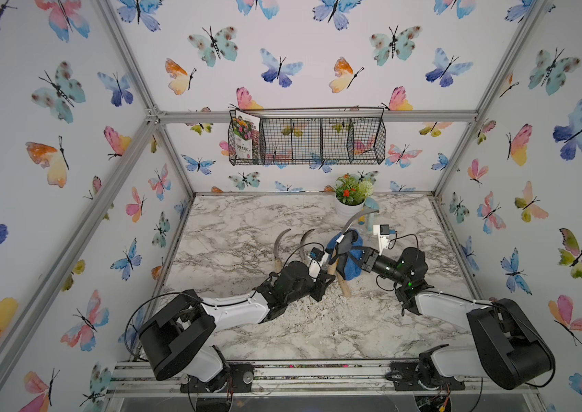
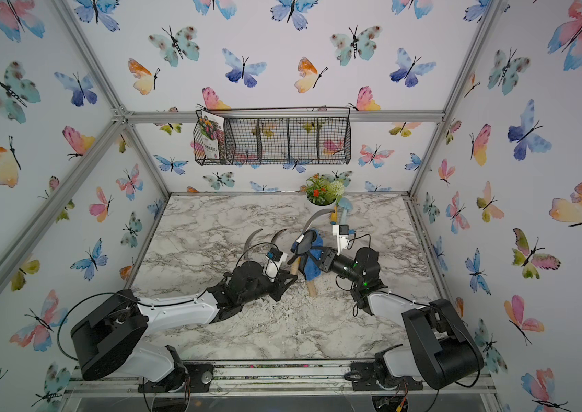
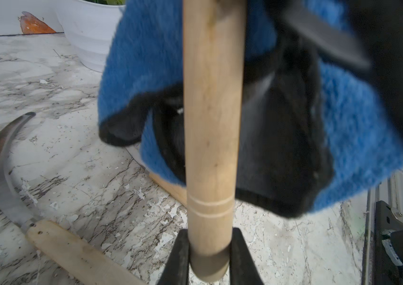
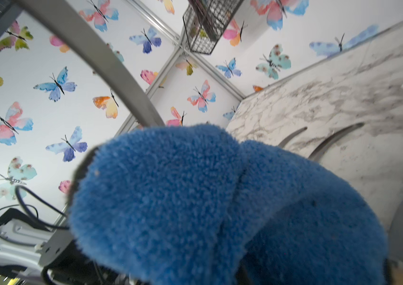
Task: Wipe small sickles with rags
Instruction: Wipe the small sickle.
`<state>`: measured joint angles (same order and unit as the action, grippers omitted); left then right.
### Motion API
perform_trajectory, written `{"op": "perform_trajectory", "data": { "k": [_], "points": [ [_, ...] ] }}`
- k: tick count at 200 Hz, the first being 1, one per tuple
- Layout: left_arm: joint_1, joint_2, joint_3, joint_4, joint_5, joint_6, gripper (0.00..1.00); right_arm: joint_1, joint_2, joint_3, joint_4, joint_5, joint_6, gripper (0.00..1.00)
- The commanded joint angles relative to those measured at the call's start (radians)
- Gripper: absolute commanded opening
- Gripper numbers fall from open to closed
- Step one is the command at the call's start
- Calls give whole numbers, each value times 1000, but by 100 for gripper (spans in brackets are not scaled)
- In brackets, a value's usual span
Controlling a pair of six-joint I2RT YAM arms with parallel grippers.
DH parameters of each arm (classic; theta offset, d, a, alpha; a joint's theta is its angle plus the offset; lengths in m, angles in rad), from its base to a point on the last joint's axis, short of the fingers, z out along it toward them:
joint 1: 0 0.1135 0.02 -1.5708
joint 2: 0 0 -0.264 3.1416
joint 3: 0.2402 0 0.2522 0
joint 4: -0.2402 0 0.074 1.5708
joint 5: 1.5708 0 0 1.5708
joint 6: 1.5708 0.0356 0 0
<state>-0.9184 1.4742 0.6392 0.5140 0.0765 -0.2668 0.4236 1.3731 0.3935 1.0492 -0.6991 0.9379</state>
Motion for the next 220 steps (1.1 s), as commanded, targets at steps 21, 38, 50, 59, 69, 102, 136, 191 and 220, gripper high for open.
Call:
{"op": "perform_trajectory", "data": {
  "k": [21,38,50,59,69,102,136,191,220],
  "points": [
    [-7,-37,-5,40,26,5,0,93,13,-98,116,4,0,2],
    [-8,-32,-2,38,33,5,0,95,15,-93,122,-2,3,2],
    [-8,-27,0,37,35,5,0,95,6,-67,85,-1,-12,2],
    [-8,-26,2,36,33,5,0,95,-7,-38,46,16,-30,2],
    [-8,-26,3,35,33,6,0,90,-26,-11,-6,29,-46,2],
    [-8,-34,-2,36,30,8,0,58,-93,110,-162,56,-113,2],
    [-9,-35,-3,37,29,8,0,-25,-109,168,-203,23,-96,2],
    [-8,-38,-7,40,21,6,0,-34,-86,92,-114,-57,-55,2],
    [-9,-37,-7,41,15,5,0,-14,-22,-33,98,-93,30,2]
  ]
}}
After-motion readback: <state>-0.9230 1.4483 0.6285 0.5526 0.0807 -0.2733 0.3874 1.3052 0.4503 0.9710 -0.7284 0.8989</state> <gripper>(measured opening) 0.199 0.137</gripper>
